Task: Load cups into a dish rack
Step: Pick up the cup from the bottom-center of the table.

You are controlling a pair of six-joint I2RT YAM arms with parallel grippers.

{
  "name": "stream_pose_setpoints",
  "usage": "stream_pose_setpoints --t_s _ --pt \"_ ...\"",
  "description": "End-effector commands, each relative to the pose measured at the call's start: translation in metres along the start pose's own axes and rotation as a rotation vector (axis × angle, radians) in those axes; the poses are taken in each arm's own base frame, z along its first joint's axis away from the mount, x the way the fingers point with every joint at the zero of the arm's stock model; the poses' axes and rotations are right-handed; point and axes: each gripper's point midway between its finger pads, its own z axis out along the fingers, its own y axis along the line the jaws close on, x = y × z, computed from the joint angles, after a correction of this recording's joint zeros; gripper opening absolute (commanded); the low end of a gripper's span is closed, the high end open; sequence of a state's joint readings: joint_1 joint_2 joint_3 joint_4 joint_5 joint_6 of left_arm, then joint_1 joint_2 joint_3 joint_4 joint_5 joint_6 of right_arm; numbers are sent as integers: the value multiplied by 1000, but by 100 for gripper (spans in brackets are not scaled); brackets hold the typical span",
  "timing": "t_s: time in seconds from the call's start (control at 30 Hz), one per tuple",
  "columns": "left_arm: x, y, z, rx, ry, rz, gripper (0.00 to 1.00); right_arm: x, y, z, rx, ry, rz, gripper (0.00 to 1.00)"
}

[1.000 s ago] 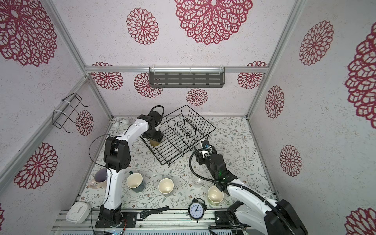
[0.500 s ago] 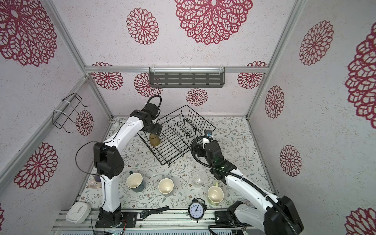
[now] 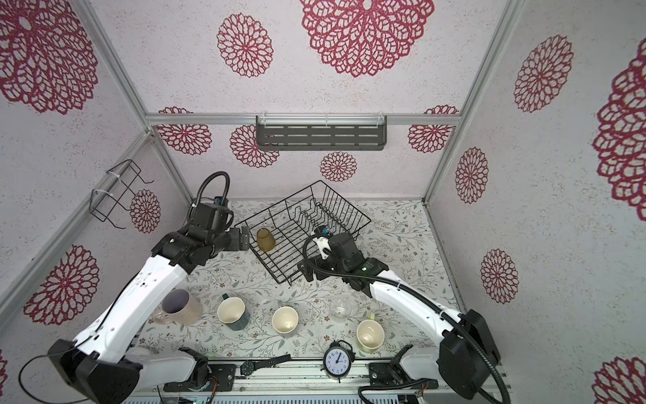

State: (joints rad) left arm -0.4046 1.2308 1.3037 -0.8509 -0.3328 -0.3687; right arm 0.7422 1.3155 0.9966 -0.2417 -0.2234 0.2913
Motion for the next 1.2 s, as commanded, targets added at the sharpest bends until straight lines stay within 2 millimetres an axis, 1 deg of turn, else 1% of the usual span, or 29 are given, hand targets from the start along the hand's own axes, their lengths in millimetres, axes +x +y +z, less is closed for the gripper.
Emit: stream_pose_setpoints --t_s 0.0,0.07,0.1,0.13,0.2,0.27,0.3,0.37,0.43,0.5,0.57,0.63,0.67,0.73,0.83,0.93,1.03,1.17 --pt "-4 18 -21 -11 -109 -114 97 41 33 -1 -115 192 -39 92" --pt "-1 30 -32 -28 -168 -146 97 57 43 2 -132 247 -70 88" --pt "-3 37 -38 -41 -197 -166 97 62 43 3 -113 261 -81 88" --pt "-3 45 -44 -60 -224 -195 97 66 39 3 -73 272 -84 87" --pt "-6 54 -54 -68 -267 -232 97 71 25 -1 11 294 -74 86" --pt "-9 57 -59 -60 -307 -248 97 75 2 -10 148 319 -72 87" --pt "-11 58 -61 -57 -322 -248 97 75 -11 -16 220 320 -67 89" --pt "-13 58 -63 -52 -343 -245 97 77 -41 -32 336 311 6 90" --pt "-13 57 -62 -45 -348 -247 97 83 -68 -47 372 299 129 88" --pt "-13 53 -59 -25 -358 -246 97 88 -81 -59 381 282 200 84" --pt "-13 49 -56 -2 -371 -254 97 96 -84 -65 387 290 224 82" --pt "-15 45 -55 21 -375 -262 97 106 -83 -64 374 328 237 80" --pt "-17 43 -55 31 -376 -262 97 113 -84 -62 374 353 241 76" --pt "-20 39 -53 45 -378 -256 97 122 -93 -62 417 384 244 66" --pt "-23 37 -53 54 -375 -248 97 125 -107 -64 486 381 222 62" --pt "-25 35 -57 71 -379 -256 97 127 -107 -54 459 385 223 56" --pt "-25 28 -55 109 -383 -241 97 135 -97 -38 370 404 250 37" --pt "-24 18 -54 156 -351 -212 97 140 -96 -31 353 406 274 34"
